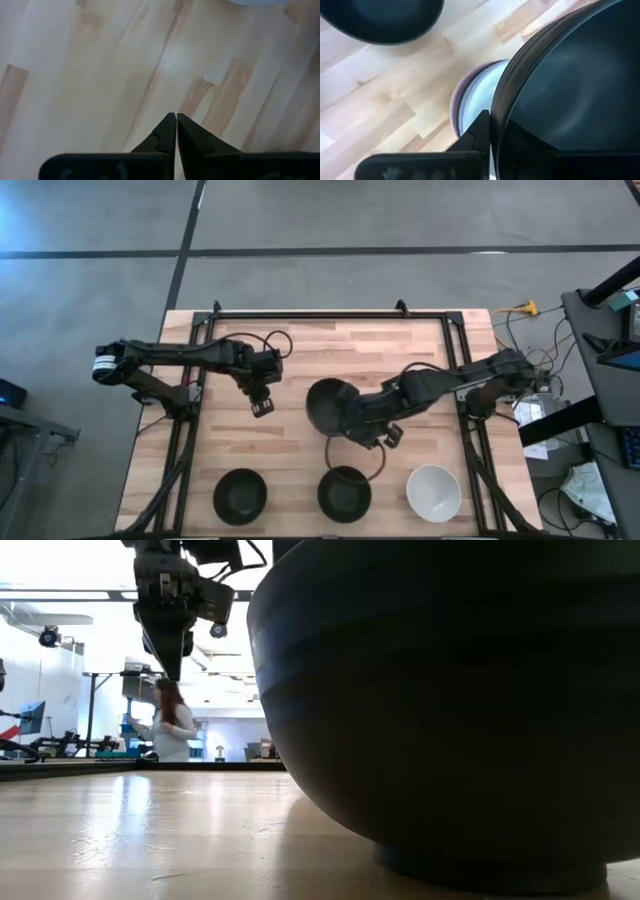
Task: Nest bowls inside each other
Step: Stack the black bowl on the white bowl
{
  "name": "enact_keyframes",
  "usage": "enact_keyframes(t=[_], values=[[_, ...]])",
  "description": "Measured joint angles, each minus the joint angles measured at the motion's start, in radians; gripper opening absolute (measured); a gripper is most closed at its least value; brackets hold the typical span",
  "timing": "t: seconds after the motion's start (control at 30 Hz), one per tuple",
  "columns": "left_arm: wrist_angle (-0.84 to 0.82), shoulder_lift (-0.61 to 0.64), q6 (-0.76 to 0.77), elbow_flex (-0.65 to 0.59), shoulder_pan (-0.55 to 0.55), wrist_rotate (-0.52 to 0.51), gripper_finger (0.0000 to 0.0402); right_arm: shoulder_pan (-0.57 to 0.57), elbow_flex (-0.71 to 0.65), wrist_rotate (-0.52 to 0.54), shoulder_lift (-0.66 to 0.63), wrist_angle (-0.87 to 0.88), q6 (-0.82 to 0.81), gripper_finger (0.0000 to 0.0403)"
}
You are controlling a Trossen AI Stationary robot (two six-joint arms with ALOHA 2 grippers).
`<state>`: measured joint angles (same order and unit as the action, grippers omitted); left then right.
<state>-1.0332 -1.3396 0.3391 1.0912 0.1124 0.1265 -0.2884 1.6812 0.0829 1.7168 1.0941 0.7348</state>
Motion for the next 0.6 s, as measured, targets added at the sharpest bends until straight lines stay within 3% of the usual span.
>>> enact_keyframes(t=[0.6], values=[[0.006, 0.001, 0.021, -0.003, -0.057, -0.001, 0.0000, 0.062, 0.048, -0.004, 0.118, 0.098, -0.027, 0.0009]])
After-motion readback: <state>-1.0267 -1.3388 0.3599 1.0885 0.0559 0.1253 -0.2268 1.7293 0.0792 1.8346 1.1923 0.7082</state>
